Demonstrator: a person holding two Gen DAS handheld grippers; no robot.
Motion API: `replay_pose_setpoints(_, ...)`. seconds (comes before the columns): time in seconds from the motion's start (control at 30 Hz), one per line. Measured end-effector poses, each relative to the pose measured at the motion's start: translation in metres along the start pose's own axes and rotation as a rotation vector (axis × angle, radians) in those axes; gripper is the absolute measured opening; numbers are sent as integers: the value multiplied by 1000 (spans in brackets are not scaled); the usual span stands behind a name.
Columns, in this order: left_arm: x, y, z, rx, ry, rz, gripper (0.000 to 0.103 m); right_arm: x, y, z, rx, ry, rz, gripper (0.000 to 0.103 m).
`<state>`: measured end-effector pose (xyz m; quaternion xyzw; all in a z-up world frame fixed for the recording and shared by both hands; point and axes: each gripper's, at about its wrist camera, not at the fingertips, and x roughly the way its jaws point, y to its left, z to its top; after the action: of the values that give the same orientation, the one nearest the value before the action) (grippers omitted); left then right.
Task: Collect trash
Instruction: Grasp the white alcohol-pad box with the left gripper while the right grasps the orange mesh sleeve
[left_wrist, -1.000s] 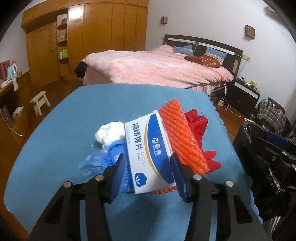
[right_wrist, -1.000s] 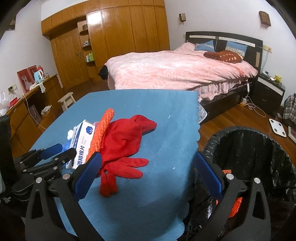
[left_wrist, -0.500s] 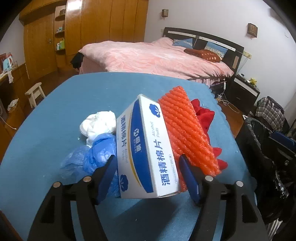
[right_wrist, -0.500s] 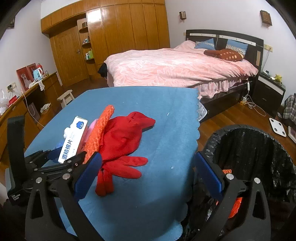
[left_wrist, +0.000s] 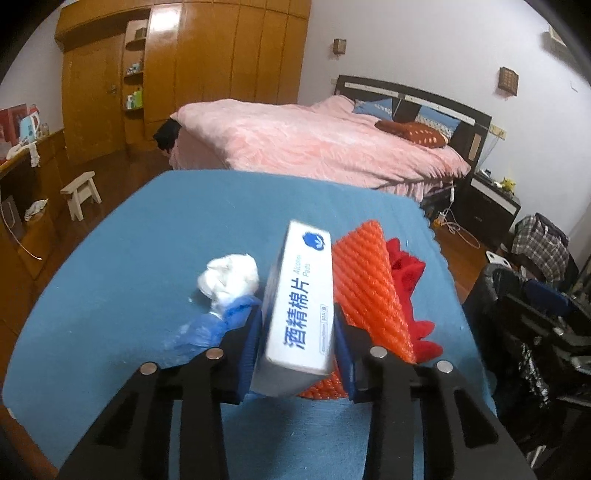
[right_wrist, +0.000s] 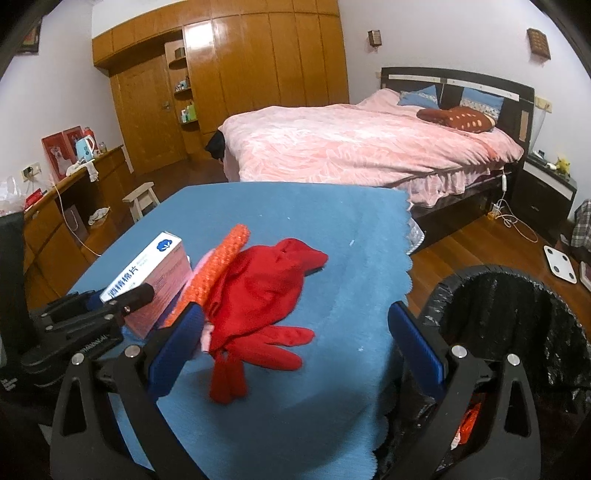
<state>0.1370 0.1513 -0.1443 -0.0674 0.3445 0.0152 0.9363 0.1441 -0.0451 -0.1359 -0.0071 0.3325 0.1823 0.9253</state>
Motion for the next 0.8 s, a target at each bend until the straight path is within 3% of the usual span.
replay_pose_setpoints(0.13, -11, 7, 5, -9, -33, -9, 29, 0, 9, 4, -5, -8, 17, 96)
replay_pose_setpoints(0.27, -13, 13, 5, -10, -32, 0, 29, 4, 23, 7, -20, -2, 46, 86)
replay_pose_setpoints(0.33, -12, 16, 2, -8, -26, 4, 29, 8, 29, 7, -25, 11, 66, 80)
replay_pose_setpoints(0.57, 4, 20, -9, -3, 42, -7, 31, 14, 49, 6, -56, 33, 100, 74)
replay_pose_setpoints(0.8, -9, 24, -8, -25, -19, -21, 29, 16, 55, 4, -71, 53, 117, 66)
